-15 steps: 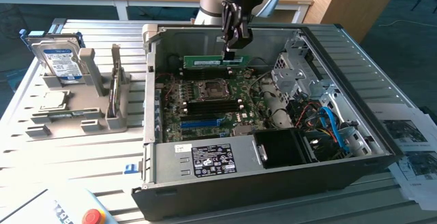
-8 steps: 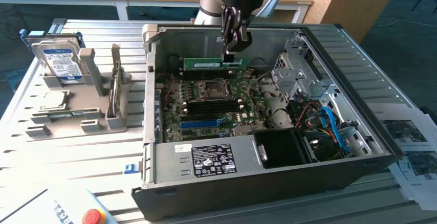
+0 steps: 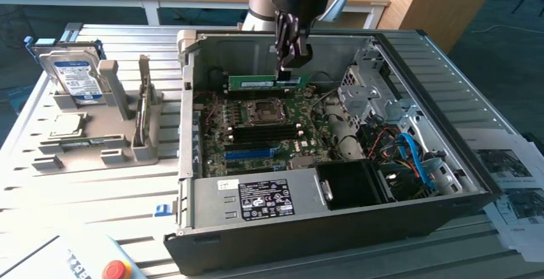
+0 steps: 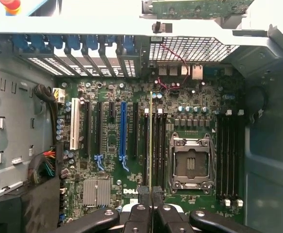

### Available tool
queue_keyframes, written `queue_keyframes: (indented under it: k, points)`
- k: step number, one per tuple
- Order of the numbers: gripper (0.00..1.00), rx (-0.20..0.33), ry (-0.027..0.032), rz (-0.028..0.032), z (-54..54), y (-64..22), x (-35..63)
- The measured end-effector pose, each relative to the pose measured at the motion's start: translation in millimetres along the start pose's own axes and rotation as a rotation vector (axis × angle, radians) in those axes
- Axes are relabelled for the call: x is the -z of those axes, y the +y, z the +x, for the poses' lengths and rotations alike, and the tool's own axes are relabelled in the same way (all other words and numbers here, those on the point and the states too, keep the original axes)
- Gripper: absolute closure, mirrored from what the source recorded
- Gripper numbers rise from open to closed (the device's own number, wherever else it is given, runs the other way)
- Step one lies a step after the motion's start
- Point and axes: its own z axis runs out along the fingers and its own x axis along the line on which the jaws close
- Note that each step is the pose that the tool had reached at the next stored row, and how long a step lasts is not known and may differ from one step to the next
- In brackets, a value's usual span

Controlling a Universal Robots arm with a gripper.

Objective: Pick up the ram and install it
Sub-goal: 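Insert the ram into the slot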

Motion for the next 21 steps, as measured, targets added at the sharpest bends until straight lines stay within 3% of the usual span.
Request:
queue_keyframes:
  k: [21]
  points:
    - [0.88,0.0,0.0,0.0,-0.2,-0.6,-15.5]
